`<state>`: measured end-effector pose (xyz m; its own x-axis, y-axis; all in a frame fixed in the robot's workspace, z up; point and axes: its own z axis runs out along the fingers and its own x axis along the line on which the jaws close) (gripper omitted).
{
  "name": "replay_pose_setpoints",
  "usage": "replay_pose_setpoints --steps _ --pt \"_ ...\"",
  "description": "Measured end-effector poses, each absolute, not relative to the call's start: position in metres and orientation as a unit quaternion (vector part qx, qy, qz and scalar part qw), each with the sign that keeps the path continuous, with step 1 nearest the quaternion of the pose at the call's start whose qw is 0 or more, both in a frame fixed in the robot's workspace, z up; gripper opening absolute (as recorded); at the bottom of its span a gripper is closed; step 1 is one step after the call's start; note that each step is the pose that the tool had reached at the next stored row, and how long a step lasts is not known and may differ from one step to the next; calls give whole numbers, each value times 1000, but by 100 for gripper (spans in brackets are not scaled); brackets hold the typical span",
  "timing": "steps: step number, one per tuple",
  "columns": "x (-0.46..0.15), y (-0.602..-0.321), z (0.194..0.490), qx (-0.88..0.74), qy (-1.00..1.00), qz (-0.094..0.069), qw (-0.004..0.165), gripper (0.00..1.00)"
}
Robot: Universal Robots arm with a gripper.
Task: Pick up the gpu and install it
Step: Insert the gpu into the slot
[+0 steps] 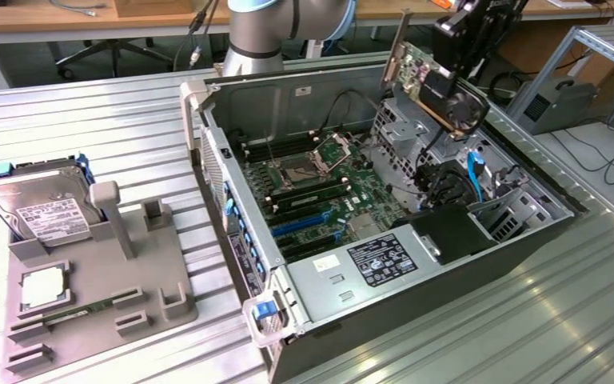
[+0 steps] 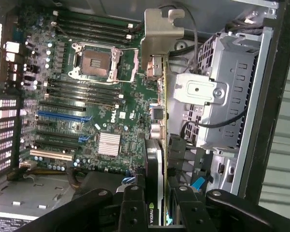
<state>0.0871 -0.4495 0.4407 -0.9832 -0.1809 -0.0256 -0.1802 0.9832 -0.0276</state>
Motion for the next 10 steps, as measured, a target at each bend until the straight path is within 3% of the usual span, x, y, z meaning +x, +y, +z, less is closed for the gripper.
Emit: replay_pose_setpoints --steps 10 --pt "87 -450 441 -189 982 -12 15 27"
